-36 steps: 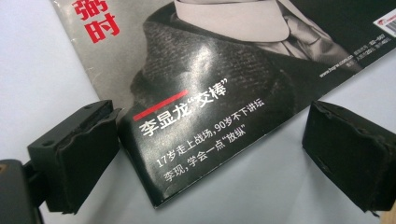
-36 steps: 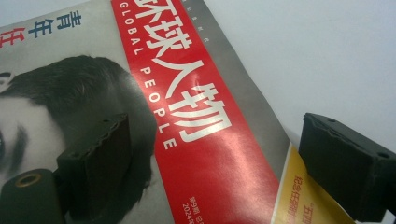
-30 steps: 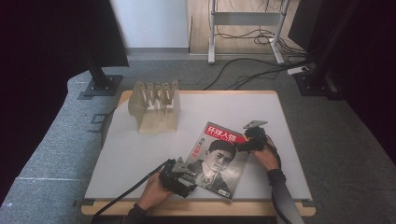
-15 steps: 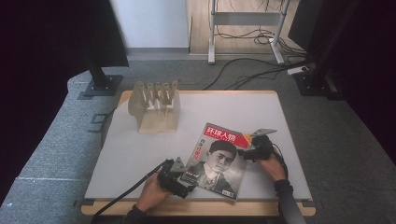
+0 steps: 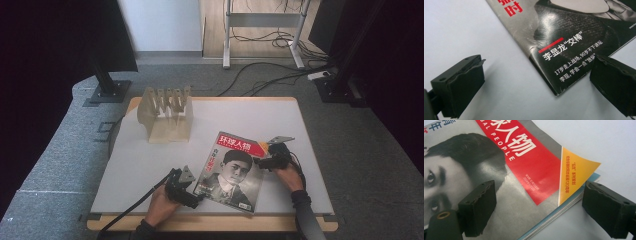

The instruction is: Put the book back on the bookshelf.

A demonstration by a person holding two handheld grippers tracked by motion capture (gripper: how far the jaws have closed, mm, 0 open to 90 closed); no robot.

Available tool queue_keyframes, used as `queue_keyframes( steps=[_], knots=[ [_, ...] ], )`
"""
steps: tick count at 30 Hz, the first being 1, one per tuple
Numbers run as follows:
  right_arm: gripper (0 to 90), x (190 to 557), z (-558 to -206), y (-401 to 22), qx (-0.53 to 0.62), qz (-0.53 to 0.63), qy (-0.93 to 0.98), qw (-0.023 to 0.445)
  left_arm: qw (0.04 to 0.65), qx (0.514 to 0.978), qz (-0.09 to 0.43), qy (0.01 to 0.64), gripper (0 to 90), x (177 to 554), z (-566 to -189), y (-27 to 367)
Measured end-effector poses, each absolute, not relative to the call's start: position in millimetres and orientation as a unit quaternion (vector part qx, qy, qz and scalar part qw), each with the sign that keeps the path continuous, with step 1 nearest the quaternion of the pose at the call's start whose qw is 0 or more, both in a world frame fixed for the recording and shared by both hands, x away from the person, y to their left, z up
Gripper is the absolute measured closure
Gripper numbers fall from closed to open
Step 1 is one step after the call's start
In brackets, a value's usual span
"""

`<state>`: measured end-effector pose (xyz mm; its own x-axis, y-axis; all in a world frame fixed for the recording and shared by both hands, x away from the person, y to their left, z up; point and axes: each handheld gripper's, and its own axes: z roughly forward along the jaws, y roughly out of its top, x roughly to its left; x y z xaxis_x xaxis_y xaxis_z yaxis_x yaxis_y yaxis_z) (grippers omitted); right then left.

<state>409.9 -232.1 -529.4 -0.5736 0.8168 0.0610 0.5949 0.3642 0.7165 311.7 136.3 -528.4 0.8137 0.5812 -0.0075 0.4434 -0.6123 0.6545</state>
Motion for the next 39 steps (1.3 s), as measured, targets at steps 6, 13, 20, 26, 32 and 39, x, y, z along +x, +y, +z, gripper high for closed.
queue_keyframes(
  steps=[6,13,20,26,32,39],
  knots=[
    [12.2,414.2,-525.9,-243.0,0.456,0.359,0.797,0.166,0.333,0.892,0.104,0.287,0.0,311.7,-528.7,136.0],
    [9.1,432.7,-529.4,-243.7,0.458,0.356,0.799,0.155,0.333,0.892,0.104,0.287,0.0,311.7,-528.8,136.1],
    [14.8,432.0,-529.7,-239.8,0.461,0.359,0.795,0.16,0.333,0.892,0.104,0.286,0.0,311.7,-528.9,136.1],
    [27.3,431.3,-526.7,-243.8,0.476,0.375,0.782,0.144,0.333,0.893,0.104,0.286,0.0,311.6,-528.9,136.1],
    [54.1,428.3,-517.0,-250.9,0.48,0.388,0.77,0.161,0.333,0.893,0.104,0.286,0.0,311.6,-528.9,136.1],
    [81.4,428.3,-508.4,-245.7,0.48,0.369,0.775,0.183,0.333,0.893,0.104,0.285,0.0,311.5,-528.9,136.1]
  ],
)
